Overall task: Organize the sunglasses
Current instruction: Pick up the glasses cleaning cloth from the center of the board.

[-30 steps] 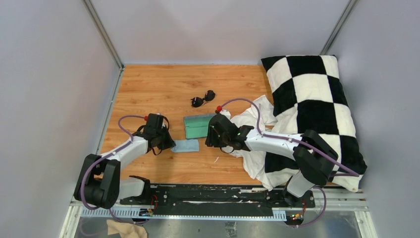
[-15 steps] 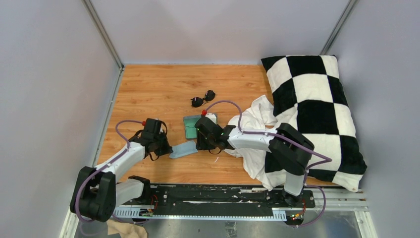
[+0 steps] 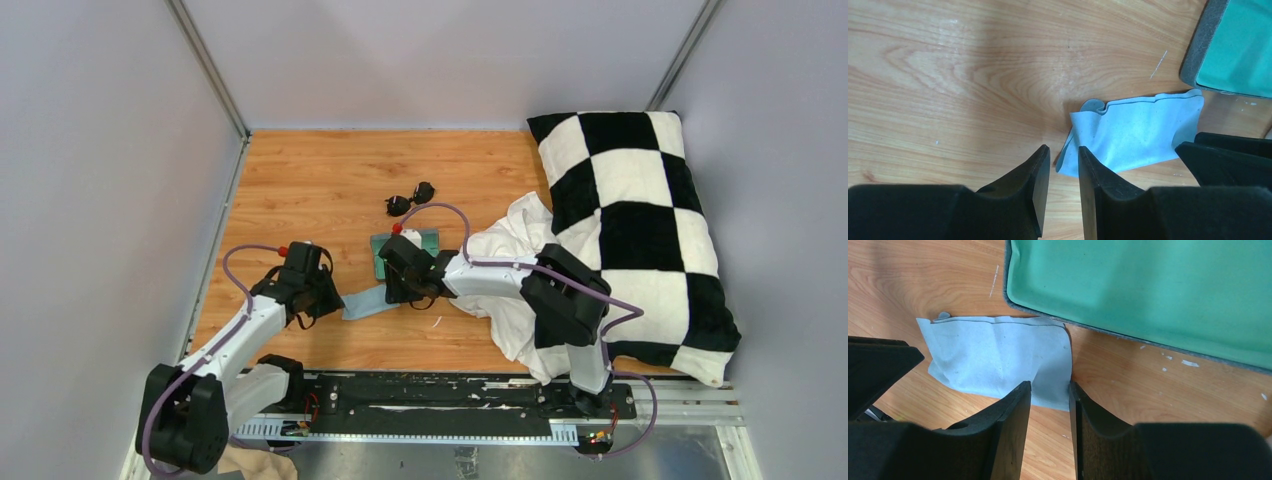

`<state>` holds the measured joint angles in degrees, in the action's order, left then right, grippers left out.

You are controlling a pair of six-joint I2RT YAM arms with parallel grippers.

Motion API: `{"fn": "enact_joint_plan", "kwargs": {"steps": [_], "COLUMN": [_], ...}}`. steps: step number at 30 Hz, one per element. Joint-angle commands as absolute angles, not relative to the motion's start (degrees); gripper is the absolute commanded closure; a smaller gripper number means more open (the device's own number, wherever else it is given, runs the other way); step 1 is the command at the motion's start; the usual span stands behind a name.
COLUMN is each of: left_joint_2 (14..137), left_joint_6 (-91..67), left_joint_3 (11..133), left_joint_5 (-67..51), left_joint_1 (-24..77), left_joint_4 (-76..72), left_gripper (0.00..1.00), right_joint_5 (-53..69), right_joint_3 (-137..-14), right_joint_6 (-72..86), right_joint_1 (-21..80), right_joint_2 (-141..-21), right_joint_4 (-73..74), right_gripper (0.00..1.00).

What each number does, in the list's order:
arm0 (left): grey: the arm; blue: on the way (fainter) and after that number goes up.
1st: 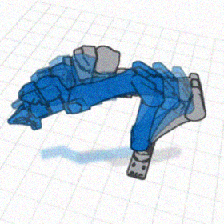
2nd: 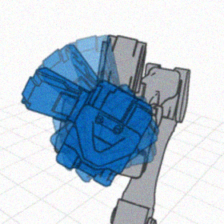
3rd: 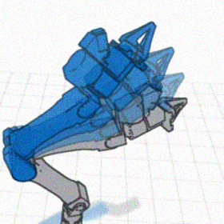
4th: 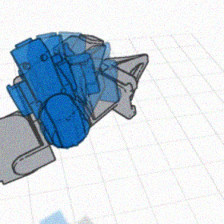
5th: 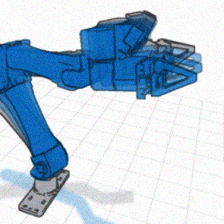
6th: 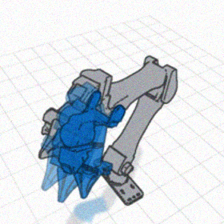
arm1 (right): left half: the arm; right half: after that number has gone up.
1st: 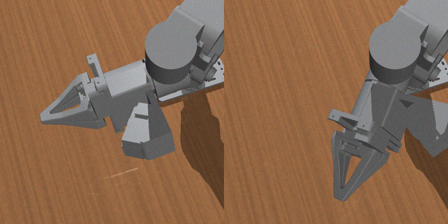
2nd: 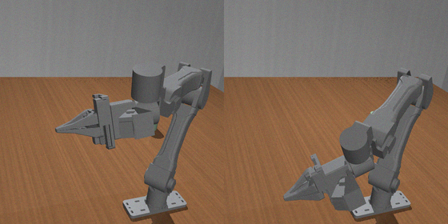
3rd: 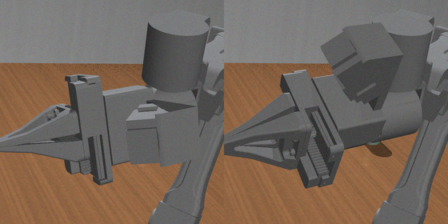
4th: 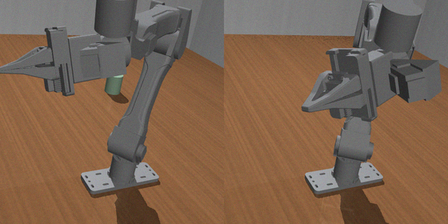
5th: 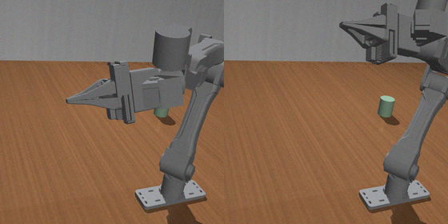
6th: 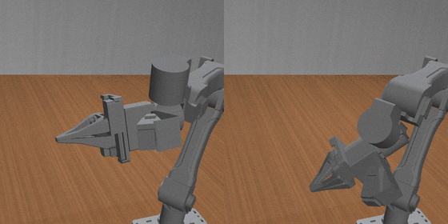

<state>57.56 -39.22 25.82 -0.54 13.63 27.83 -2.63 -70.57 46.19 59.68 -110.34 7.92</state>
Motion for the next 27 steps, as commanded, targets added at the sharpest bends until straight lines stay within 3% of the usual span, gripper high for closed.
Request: {"fn": "enact_joint_plan", "kwargs": {"steps": [1,10,17,27], "left_joint_2": [56.75,59.81,59.95,59.08], "left_joint_6": [-39.6,-39.2,-40.01,-39.46], "left_joint_3": [25.27,24.04,23.29,24.91], "left_joint_5": [1.23,-1.74,-4.01,-1.85], "left_joint_1": [13.54,13.53,13.54,13.54], "left_joint_4": [30.88,27.17,23.64,28.19], "left_gripper": [0.67,0.66,0.68,0.7], "right_joint_5": [-2.58,-4.07,-4.75,-6.86], "right_joint_3": [-72.1,-72.22,-71.41,-67.76], "right_joint_6": [45.09,45.42,45.49,47.27], "right_joint_1": [61.07,61.12,61.13,61.17], "right_joint_2": [-113.09,-113.22,-112.59,-109.46], "right_joint_4": [11.98,12.82,12.97,12.97], "right_gripper": [0.62,0.77,0.99,1.0]}}
